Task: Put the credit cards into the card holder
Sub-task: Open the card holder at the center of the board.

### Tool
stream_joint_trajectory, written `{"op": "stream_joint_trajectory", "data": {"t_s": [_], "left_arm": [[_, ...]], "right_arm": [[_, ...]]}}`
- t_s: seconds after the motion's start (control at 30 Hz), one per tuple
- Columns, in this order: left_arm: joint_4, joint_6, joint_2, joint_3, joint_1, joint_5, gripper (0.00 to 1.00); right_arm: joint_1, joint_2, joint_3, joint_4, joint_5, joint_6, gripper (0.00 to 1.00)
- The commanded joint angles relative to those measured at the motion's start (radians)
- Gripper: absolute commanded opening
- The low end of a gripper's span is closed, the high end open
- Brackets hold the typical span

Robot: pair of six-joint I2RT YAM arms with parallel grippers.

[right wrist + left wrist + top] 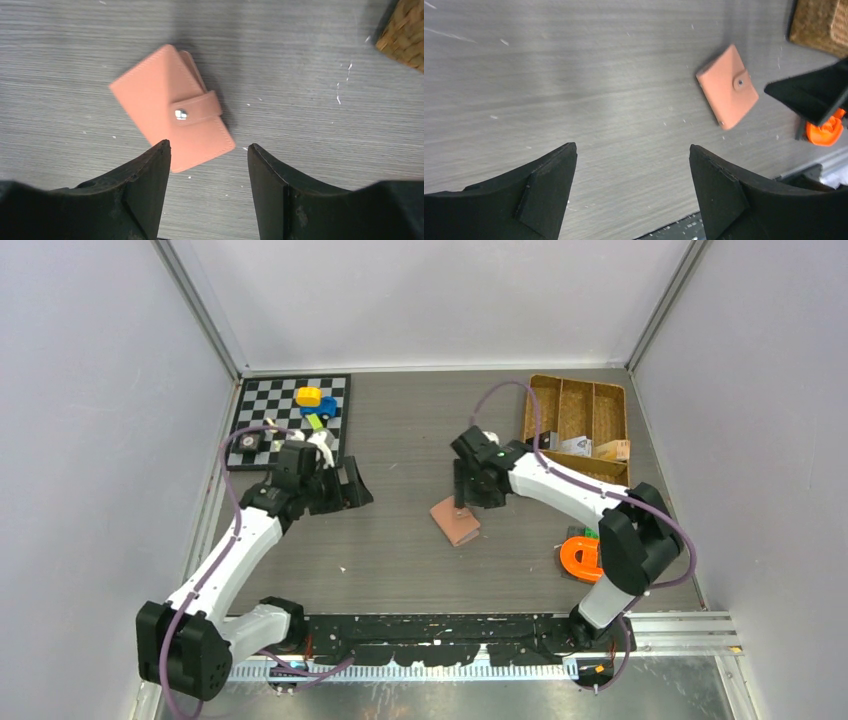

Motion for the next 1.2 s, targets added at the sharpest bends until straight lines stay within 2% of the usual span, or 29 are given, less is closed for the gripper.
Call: {"op": "stream_joint_trajectory", "data": {"t_s": [0.0,0.1,0.23,0.43,0.57,0.77,0.9,1.0,1.17], "left_arm": [[0.151,-0.161,-0.004,-0.087,-0.09,0.075,0.84],[0.243,-0.248,0.015,-0.149,-0.166,0.074,0.83],[0.331,-0.312,0.067,-0.187,-0.25,0.055,0.77],[0.412,-0.356,0.136,-0.21,-0.294,0.06,0.75],[0.408,-0.352,0.153,-0.194,-0.294,0.058,0.75],[0.35,-0.306,0.136,-0.183,-0.292,-0.023,0.74],[0.322,-0.262,0.138,-0.172,-0.288,-0.032,0.75],[0.3,-0.204,0.157,-0.156,-0.285,-0.019,0.78],[0.265,-0.103,0.206,-0.131,-0.283,-0.012,0.83]], "right_arm": [[-0.1,-0.064,-0.178,0.215,-0.308,-0.025,0.6],[-0.136,-0.101,-0.258,0.314,-0.397,-0.014,0.55],[-0.139,-0.072,-0.293,0.365,-0.419,-0.016,0.51],[-0.129,-0.049,-0.327,0.423,-0.487,-0.013,0.47],[-0.078,-0.038,-0.321,0.477,-0.536,0.015,0.45],[0.082,0.028,-0.261,0.55,-0.555,0.069,0.41],[0.11,-0.006,-0.243,0.535,-0.532,0.069,0.44],[0.106,-0.083,-0.227,0.456,-0.472,0.012,0.52],[0.038,-0.148,-0.222,0.363,-0.433,-0.082,0.61]]}}
